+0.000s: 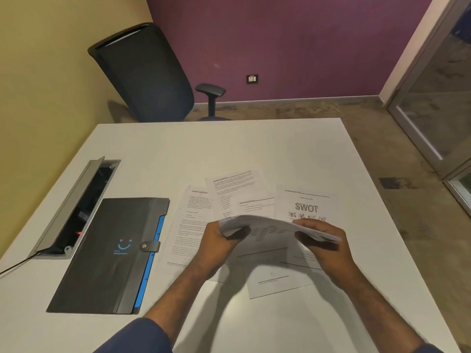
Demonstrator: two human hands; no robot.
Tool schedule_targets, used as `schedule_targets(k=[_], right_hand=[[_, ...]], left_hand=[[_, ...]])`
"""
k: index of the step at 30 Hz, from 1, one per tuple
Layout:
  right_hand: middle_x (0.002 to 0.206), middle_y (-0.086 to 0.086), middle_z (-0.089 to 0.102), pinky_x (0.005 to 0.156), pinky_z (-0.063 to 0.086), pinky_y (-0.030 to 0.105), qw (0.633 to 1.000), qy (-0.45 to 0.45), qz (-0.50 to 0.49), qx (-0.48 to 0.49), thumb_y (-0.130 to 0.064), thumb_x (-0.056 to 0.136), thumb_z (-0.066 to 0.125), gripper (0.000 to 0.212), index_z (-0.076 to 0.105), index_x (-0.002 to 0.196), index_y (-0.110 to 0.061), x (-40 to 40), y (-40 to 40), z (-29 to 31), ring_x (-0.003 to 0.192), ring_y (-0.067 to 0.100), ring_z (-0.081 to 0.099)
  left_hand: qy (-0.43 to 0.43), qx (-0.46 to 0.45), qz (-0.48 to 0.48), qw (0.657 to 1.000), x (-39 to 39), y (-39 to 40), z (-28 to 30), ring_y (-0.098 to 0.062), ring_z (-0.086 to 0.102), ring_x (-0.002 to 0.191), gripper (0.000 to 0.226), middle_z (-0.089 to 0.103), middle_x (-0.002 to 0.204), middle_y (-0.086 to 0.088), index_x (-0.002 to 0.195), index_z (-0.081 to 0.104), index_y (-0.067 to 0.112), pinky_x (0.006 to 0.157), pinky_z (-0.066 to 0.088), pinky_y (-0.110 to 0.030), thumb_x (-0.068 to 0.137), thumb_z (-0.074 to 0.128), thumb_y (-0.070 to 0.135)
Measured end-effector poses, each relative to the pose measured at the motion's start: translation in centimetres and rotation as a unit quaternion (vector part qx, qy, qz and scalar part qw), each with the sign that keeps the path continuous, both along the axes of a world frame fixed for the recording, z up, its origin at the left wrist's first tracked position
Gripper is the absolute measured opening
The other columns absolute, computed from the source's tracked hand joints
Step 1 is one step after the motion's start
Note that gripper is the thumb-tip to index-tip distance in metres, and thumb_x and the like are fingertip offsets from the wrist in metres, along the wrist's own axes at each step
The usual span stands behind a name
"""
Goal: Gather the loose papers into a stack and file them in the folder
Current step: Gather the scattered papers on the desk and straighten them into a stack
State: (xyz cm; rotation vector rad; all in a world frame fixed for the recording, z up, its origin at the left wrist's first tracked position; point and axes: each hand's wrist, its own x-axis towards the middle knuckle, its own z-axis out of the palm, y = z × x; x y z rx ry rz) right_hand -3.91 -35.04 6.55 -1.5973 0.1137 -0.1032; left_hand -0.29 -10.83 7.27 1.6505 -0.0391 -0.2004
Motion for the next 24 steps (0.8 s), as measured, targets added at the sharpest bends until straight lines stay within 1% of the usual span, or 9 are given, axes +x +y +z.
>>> schedule_targets(k=[3, 7, 11, 13, 14, 16, 19, 21, 24], right_hand=[[0.084, -0.008, 0.079, 0.066, 0.053, 0.013, 0.999, 0.0, -0.039, 0.008, -0.002, 0.081, 0.075, 0.03, 0.08, 0.086, -0.031, 0.1, 0.0, 0.5, 0.079, 0.004, 0.073], [0.083, -0.013, 0.079, 0.066, 0.053, 0.011, 0.998, 0.02, -0.061, 0.008, -0.001, 0.079, 0.077, 0.034, 0.079, 0.085, -0.035, 0.0, 0.2, -0.5, 0.079, 0.003, 0.073], [0.085, -0.03, 0.074, 0.077, 0.05, 0.012, 0.995, 0.069, -0.069, -0.009, 0.001, 0.081, 0.074, 0.038, 0.073, 0.082, -0.037, -0.8, 1.0, -2.3, 0.084, -0.011, 0.068], [0.089, -0.03, 0.074, 0.076, 0.051, 0.007, 0.995, 0.063, -0.07, -0.022, 0.002, 0.083, 0.072, 0.04, 0.072, 0.084, -0.038, -0.9, 0.9, -2.7, 0.087, -0.012, 0.067], [0.089, -0.028, 0.075, 0.076, 0.052, 0.009, 0.995, 0.064, -0.07, -0.031, 0.0, 0.085, 0.07, 0.037, 0.072, 0.086, -0.036, -0.9, 0.8, -2.8, 0.087, -0.009, 0.068], [0.087, -0.023, 0.077, 0.077, 0.056, 0.018, 0.995, 0.07, -0.062, -0.042, -0.004, 0.089, 0.068, 0.028, 0.072, 0.088, -0.032, -1.0, 0.5, -3.1, 0.087, -0.003, 0.071], [0.089, -0.016, 0.079, 0.074, 0.059, 0.022, 0.994, 0.083, -0.053, -0.035, -0.004, 0.09, 0.065, 0.025, 0.073, 0.092, -0.027, -0.6, 0.0, -3.1, 0.085, 0.007, 0.074], [0.091, -0.009, 0.079, 0.069, 0.06, 0.023, 0.994, 0.086, -0.054, -0.029, -0.002, 0.091, 0.064, 0.021, 0.074, 0.097, -0.02, -0.2, -0.6, -3.0, 0.084, 0.012, 0.076], [0.09, -0.006, 0.08, 0.069, 0.059, 0.023, 0.992, 0.097, -0.076, -0.016, 0.0, 0.091, 0.063, 0.024, 0.074, 0.102, -0.019, 0.6, -1.6, -3.0, 0.082, 0.011, 0.076]], left_hand=[[-0.023, -0.019, 0.02, 0.999, -0.2, -0.1, 0.3, -0.005, 0.074, 0.092, 0.026, 0.08, 0.097, 0.009, 0.097, 0.079, 0.035, 0.075, 0.055, -0.017, 0.084, 0.078, 0.013], [-0.035, -0.006, 0.011, 0.999, -0.6, 0.0, -0.2, -0.001, 0.072, 0.098, 0.024, 0.078, 0.102, 0.014, 0.104, 0.076, 0.041, 0.077, 0.055, -0.014, 0.081, 0.077, 0.033], [-0.023, 0.044, -0.006, 0.999, -1.3, 0.1, -1.9, 0.005, 0.068, 0.102, 0.04, 0.073, 0.108, 0.025, 0.107, 0.067, 0.057, 0.082, 0.054, -0.012, 0.085, 0.078, 0.025], [-0.027, 0.063, 0.0, 0.998, -1.4, 0.1, -2.5, 0.009, 0.066, 0.1, 0.042, 0.072, 0.105, 0.03, 0.105, 0.066, 0.061, 0.082, 0.052, -0.008, 0.088, 0.075, 0.023], [-0.024, 0.066, 0.003, 0.998, -1.4, 0.0, -2.7, 0.009, 0.067, 0.099, 0.042, 0.072, 0.104, 0.031, 0.104, 0.066, 0.061, 0.081, 0.052, -0.008, 0.089, 0.073, 0.023], [-0.003, 0.058, 0.008, 0.998, -1.3, -0.2, -3.1, 0.004, 0.07, 0.096, 0.036, 0.075, 0.101, 0.024, 0.102, 0.07, 0.055, 0.08, 0.055, -0.014, 0.089, 0.073, 0.022], [0.042, 0.061, 0.005, 0.997, -0.6, -0.2, -4.1, -0.009, 0.075, 0.095, 0.023, 0.08, 0.1, 0.008, 0.101, 0.078, 0.032, 0.084, 0.06, -0.028, 0.088, 0.074, 0.013], [0.073, 0.107, 0.006, 0.992, 0.0, 0.0, -4.7, -0.016, 0.074, 0.094, 0.033, 0.078, 0.104, 0.004, 0.114, 0.072, 0.019, 0.084, 0.061, -0.036, 0.086, 0.069, 0.002], [0.091, 0.206, 0.044, 0.973, 0.9, 0.5, -6.1, -0.017, 0.068, 0.092, 0.05, 0.067, 0.107, 0.008, 0.128, 0.061, 0.018, 0.082, 0.057, -0.032, 0.082, 0.067, 0.001]])
